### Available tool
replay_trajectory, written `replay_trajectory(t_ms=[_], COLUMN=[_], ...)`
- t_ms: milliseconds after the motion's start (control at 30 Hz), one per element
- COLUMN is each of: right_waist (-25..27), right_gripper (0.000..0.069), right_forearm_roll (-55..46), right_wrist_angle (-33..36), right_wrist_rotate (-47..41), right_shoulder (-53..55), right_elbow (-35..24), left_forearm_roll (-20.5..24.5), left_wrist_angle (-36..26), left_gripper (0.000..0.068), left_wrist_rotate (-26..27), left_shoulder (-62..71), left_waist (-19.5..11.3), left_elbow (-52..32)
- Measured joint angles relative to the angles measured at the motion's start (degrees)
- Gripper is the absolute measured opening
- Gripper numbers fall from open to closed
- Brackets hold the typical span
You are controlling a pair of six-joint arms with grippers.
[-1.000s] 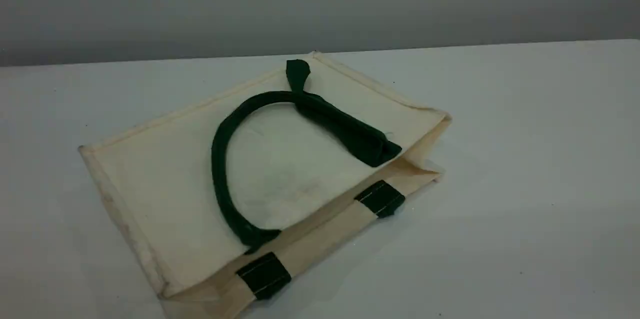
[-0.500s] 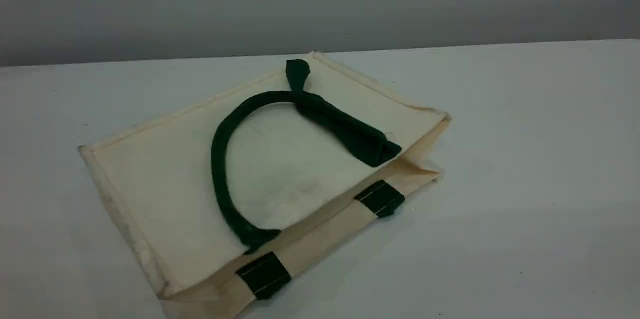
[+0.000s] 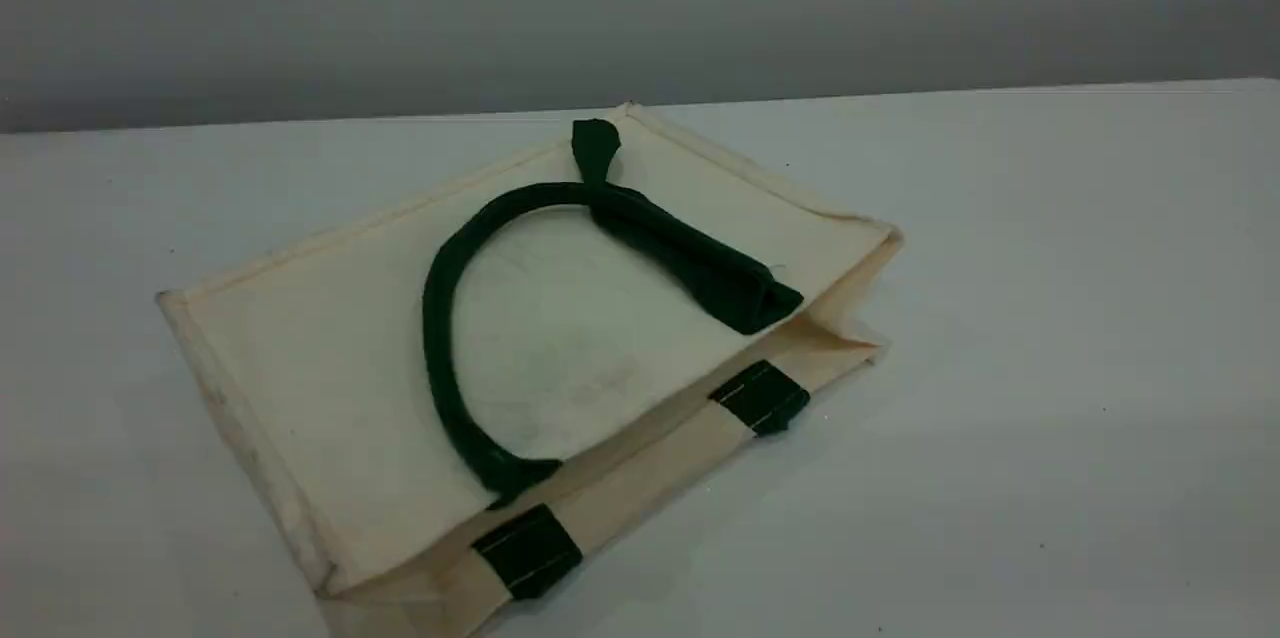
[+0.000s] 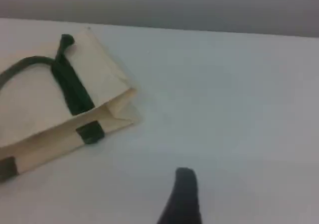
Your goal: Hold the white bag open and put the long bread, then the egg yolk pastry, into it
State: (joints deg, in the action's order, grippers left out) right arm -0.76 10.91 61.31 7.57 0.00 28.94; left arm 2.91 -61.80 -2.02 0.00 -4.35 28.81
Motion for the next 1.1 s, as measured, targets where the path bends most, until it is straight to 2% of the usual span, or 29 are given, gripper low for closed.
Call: replay_trajectory(t_ms=[233,1100], right_waist=[3.8,3.7], right_gripper=[0.0589,0.0588], right_forearm_roll=[0.0,0.0], right_wrist_angle=[0.0,0.0], right_wrist_rotate=[0.0,0.0], right_shoulder=[0.0,0.0], right_elbow=[0.0,0.0], left_forearm_roll=[0.0,0.0], left_wrist_angle=[0.0,0.0], left_gripper=[0.0578,0.0578], left_wrist_rotate=[0.0,0.0], left_shoulder=[0.0,0.0], left_waist=[0.0,0.1], left_elbow=[0.0,0.0])
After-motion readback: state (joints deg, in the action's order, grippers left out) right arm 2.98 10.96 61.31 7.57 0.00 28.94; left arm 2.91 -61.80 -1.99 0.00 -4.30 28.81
